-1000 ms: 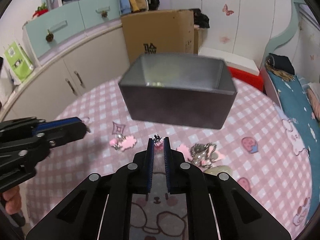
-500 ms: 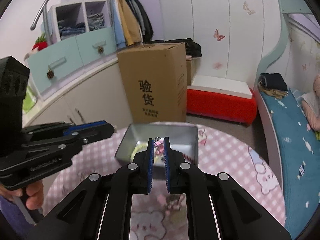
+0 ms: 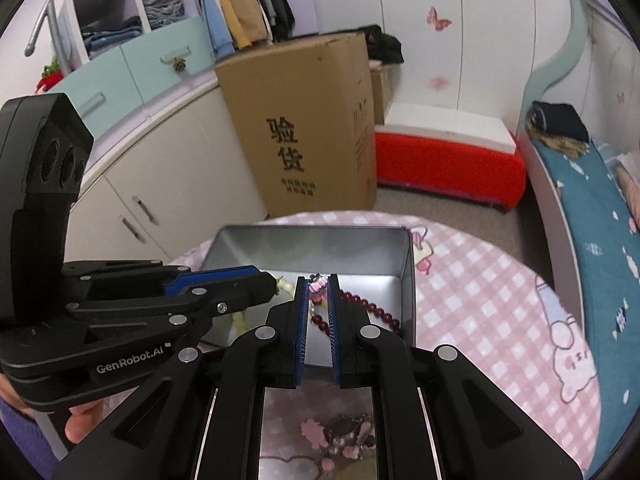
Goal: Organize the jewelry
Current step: 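Lower both held earrings into the grey box and open both tools, then grasp a pink charm keychain with the left tool while the right grasps a pearl earring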
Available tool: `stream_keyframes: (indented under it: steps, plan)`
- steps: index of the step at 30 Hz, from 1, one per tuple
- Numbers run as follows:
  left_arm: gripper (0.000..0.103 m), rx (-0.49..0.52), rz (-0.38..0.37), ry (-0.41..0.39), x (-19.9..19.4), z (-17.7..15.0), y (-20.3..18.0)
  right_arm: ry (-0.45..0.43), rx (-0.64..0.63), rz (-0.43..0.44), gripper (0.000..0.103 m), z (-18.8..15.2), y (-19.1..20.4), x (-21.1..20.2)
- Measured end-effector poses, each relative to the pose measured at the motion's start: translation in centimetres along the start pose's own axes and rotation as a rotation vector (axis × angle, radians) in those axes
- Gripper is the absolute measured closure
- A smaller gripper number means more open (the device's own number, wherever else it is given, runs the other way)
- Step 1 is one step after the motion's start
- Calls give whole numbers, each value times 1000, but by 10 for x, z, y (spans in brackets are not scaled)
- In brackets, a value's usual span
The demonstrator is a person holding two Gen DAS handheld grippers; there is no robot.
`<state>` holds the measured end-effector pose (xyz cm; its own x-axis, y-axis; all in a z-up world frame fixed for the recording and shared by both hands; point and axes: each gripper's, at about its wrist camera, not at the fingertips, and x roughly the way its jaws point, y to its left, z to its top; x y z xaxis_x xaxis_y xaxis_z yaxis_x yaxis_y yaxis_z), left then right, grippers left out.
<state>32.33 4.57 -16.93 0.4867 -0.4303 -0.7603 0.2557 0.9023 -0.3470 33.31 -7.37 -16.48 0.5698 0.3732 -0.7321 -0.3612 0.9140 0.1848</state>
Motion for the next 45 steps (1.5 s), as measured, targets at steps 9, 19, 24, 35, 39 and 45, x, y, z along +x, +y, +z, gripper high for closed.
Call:
stream_keyframes:
  steps: [9,19,24,35,39,45]
  plan:
    - [77,-39,11,25,0,5,6,26,7,-2,93,-2,-2,5]
    - [57,-62,8,-35,-22,0,4,25,38,14,91,-4,-8,2]
    - [57,-51,7,-74,-40,-7,-1,11,53,12,90,-7,-13,-9]
    - [50,11,153,-158,-69,-69,-4,-66,39,-87,53,-38,-17,-65]
    - [50,28,197,-134,-56,-95,-5,-66,54,-120,46,-65,-23,-77]
    - [52,68,249,-96,-33,-119,-10,-20,73,-112,46,-100,-27,-73]
